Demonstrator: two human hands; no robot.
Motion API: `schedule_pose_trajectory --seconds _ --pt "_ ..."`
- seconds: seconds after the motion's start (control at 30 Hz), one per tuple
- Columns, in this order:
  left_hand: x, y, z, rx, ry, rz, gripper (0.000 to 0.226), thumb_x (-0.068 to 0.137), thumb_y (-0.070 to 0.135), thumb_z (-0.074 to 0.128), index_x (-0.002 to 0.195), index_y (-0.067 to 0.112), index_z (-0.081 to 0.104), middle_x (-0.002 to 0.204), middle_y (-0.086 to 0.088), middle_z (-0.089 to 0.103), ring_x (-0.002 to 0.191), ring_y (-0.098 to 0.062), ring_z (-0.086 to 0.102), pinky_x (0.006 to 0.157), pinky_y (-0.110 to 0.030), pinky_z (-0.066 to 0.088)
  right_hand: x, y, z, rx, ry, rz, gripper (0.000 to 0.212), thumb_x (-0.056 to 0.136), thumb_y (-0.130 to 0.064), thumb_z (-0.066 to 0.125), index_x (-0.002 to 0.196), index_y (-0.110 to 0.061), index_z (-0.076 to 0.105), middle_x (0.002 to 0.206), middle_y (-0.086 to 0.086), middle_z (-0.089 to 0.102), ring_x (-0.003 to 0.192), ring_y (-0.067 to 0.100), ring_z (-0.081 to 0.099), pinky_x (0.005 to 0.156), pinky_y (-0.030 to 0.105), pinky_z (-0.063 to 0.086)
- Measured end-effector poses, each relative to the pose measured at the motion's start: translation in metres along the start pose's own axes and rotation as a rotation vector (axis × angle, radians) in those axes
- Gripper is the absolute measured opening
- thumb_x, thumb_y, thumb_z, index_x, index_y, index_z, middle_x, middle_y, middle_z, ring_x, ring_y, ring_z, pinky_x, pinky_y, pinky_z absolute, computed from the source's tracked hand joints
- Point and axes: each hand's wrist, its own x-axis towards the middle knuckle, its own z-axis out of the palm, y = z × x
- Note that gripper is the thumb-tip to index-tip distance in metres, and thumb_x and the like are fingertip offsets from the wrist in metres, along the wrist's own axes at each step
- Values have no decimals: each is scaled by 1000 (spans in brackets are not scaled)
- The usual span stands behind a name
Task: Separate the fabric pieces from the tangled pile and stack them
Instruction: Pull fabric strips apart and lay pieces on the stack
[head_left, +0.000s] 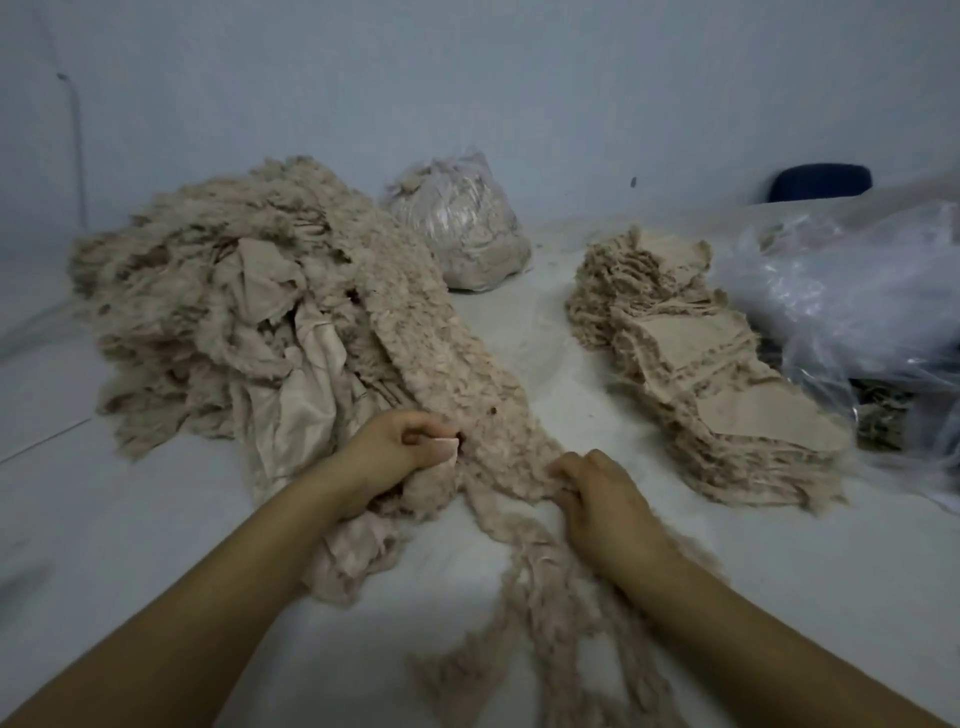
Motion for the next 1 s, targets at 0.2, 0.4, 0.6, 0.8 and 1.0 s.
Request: schedule_pose_trajectory --seconds 0.2,0.4,0.6,0.8,1.0 --pt "-13 6 16 -121 -2 219 20 96 6 49 111 9 61 99 -6 68 88 -17 66 77 -27 55 -7 -21 3 -95 24 10 55 93 -51 50 139 -24 38 129 4 40 120 24 37 99 32 32" --pt "-11 -18 38 716 -198 502 46 94 5 45 137 22 48 137 11 44 128 -3 36 105 -8 20 -49 -20 -8 226 -117 -223 24 93 -6 56 110 -19 65 101 -8 62 89 1 55 74 7 35" --pt "-15 -24 9 580 -166 461 31 72 -18 49 67 6 67 82 -1 58 83 -10 57 81 -23 45 -31 -18 -35 438 -62 38 25 88 -50 57 82 -30 71 75 -13 69 70 1 62 64 13 43" --pt "-31 -19 -6 578 -273 305 45 65 -21 43 49 18 59 61 12 58 63 -1 55 70 -17 43 39 -48 10 212 -161 149 32 88 -43 64 104 -15 65 102 2 64 95 19 60 80 29 48" --pt "-29 -23 -26 681 -96 229 14 82 29 67 93 29 58 90 16 52 82 -2 49 72 -18 38 30 -35 17 368 38 144 19 96 -21 54 77 -20 51 76 -5 56 73 13 51 57 9 37"
